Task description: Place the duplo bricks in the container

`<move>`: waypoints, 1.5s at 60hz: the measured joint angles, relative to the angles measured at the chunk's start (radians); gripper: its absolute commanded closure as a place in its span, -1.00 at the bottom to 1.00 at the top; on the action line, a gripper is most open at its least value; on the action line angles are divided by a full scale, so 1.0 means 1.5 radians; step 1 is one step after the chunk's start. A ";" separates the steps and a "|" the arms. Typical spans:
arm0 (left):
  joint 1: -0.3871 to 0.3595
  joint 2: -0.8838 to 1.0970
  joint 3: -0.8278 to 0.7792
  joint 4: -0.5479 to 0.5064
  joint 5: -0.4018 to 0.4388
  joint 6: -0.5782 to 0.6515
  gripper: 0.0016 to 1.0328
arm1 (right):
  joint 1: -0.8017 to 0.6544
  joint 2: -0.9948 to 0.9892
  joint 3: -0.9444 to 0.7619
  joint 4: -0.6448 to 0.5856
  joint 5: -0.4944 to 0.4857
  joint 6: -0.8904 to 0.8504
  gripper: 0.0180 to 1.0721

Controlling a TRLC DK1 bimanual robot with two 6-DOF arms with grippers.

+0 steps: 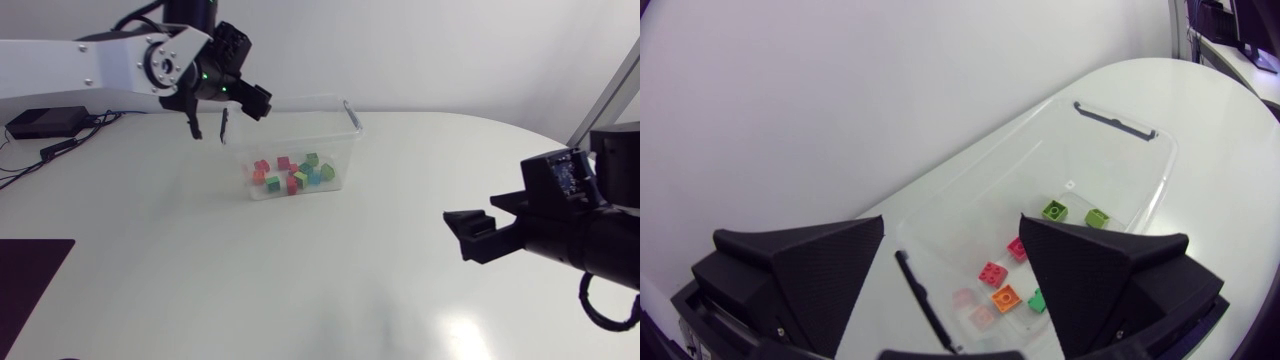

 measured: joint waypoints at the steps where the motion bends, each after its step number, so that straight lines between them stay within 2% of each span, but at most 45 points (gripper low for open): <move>1: 0.000 -0.012 -0.007 0.000 -0.004 -0.004 -0.92 | -0.004 -0.004 0.000 -0.001 0.000 -0.002 -0.90; 32: 0.071 -0.328 -0.255 -0.007 -0.039 -0.045 -0.92 | -0.122 -0.136 -0.009 0.017 0.000 -0.042 -0.90; 58: 0.129 -0.588 -0.449 0.024 -0.054 -0.046 -0.92 | -0.172 -0.224 -0.069 0.063 0.000 -0.058 -0.90; 90: 0.146 -0.807 -0.618 0.042 -0.054 -0.046 -0.92 | -0.212 -0.314 -0.135 0.120 0.001 -0.078 -0.90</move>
